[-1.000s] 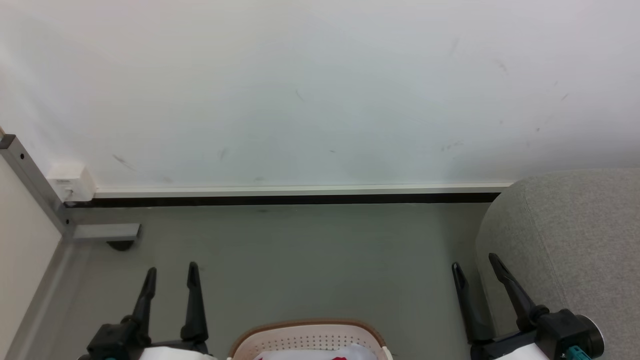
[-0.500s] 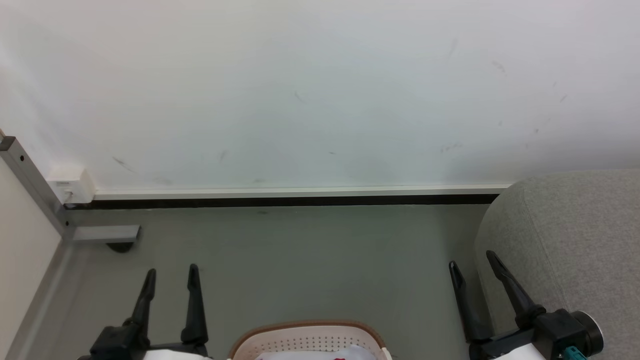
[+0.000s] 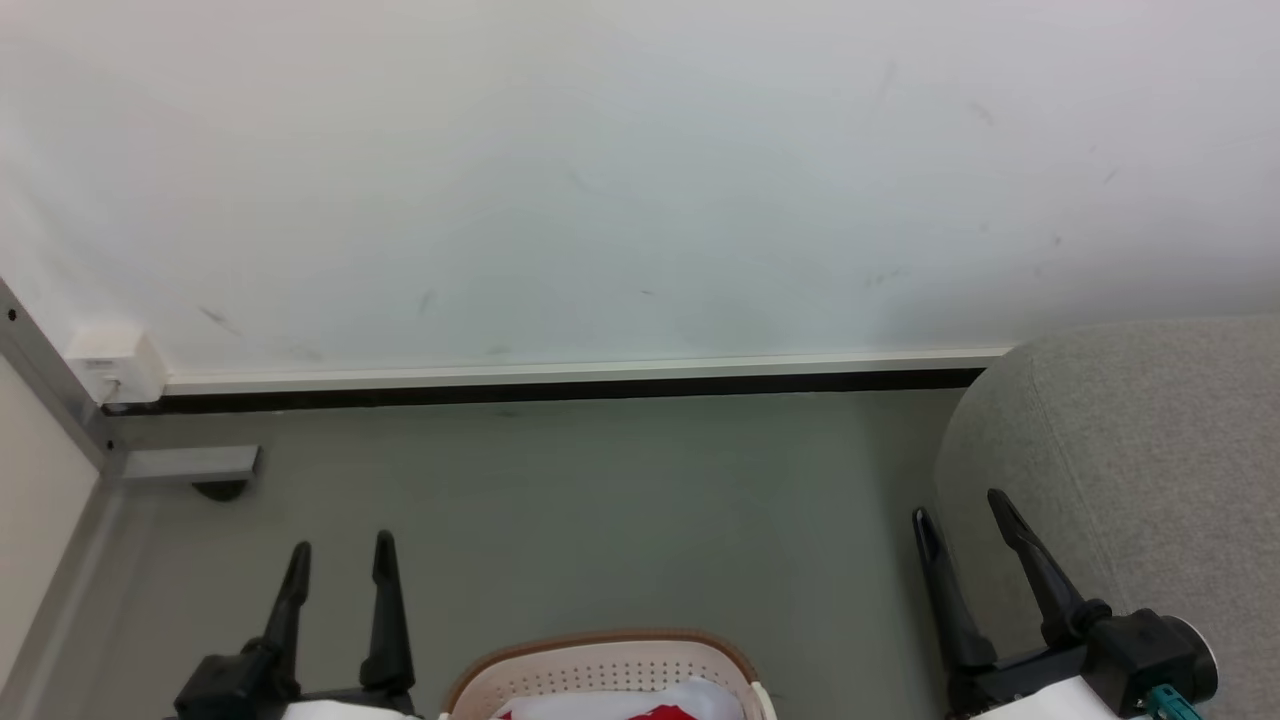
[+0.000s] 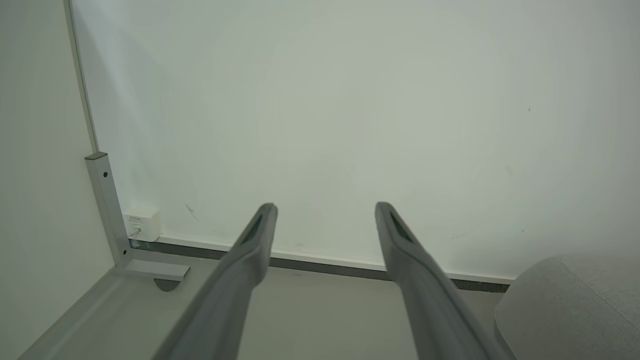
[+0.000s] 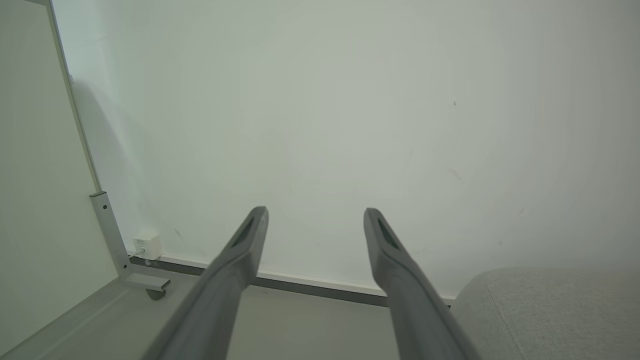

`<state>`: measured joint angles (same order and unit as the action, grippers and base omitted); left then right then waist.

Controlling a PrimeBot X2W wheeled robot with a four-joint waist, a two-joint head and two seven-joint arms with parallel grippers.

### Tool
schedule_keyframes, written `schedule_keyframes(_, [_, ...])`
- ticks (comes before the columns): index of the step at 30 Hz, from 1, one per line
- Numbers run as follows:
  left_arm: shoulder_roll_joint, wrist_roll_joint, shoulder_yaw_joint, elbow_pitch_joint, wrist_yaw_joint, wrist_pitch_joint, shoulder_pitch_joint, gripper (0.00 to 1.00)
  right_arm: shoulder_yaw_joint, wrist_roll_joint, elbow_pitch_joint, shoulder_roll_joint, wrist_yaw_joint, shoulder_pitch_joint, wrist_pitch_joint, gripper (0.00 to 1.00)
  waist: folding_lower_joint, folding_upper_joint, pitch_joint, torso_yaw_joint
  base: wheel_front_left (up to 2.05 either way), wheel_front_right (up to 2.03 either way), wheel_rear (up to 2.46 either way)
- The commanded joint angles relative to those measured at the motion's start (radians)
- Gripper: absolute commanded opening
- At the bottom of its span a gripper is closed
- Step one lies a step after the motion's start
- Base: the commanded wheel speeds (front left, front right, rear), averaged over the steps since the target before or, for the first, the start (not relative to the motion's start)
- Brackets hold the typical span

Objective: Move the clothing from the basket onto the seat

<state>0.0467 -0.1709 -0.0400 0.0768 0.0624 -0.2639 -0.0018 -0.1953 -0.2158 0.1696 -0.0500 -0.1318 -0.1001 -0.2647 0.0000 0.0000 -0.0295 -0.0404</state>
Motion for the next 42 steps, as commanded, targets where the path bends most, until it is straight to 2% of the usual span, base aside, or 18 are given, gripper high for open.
schedule_keyframes(1, [0.007, -0.015, 0.002, 0.010, 0.006, -0.001, 0.005, 1.00, 0.000, -0.006, -0.007, -0.001, 0.002, -0.015, 0.000, 1.00, 0.0000, 0.0000, 0.011, -0.016, 0.00, 0.00, 0.00])
schedule_keyframes(8, [0.006, -0.026, -0.020, 0.057, 0.000, -0.001, -0.021, 1.00, 0.011, -0.014, -0.022, -0.001, 0.002, -0.040, 0.000, 1.00, 0.0000, 0.0000, 0.056, -0.080, 0.00, 0.00, 0.00])
schedule_keyframes(18, [0.019, -0.005, -0.031, 0.164, -0.032, -0.001, -0.132, 1.00, 0.033, -0.030, -0.052, -0.001, 0.002, -0.100, 0.001, 1.00, 0.0000, 0.0000, 0.196, -0.165, 0.00, 0.00, 0.00])
schedule_keyframes(20, [0.019, -0.014, -0.029, 0.201, -0.039, -0.001, -0.163, 1.00, 0.037, -0.035, -0.060, -0.001, 0.002, -0.113, 0.001, 1.00, 0.0000, 0.0000, 0.229, -0.176, 0.00, 0.00, 0.00])
schedule_keyframes(23, [0.028, -0.015, -0.054, 0.276, -0.075, 0.011, -0.215, 1.00, 0.042, -0.049, -0.073, -0.001, 0.002, -0.137, 0.001, 1.00, 0.0000, 0.0000, 0.281, -0.191, 0.00, 0.00, 0.00])
schedule_keyframes(31, [0.065, 0.038, -0.139, 0.471, -0.134, 0.086, -0.388, 1.00, 0.049, -0.066, -0.111, -0.001, 0.002, -0.214, 0.001, 1.00, 0.0000, 0.0000, 0.443, -0.225, 0.00, 0.00, 0.00])
schedule_keyframes(36, [0.092, 0.060, -0.176, 0.609, -0.157, 0.106, -0.497, 1.00, 0.026, -0.068, -0.133, -0.001, 0.002, -0.272, 0.001, 1.00, 0.0000, 0.0000, 0.542, -0.251, 0.00, 0.00, 0.00])
schedule_keyframes(42, [0.126, 0.075, -0.226, 0.752, -0.180, 0.151, -0.584, 1.00, 0.045, -0.090, -0.167, -0.001, 0.002, -0.316, 0.000, 1.00, 0.0000, 0.0000, 0.635, -0.281, 0.00, 0.00, 0.00])
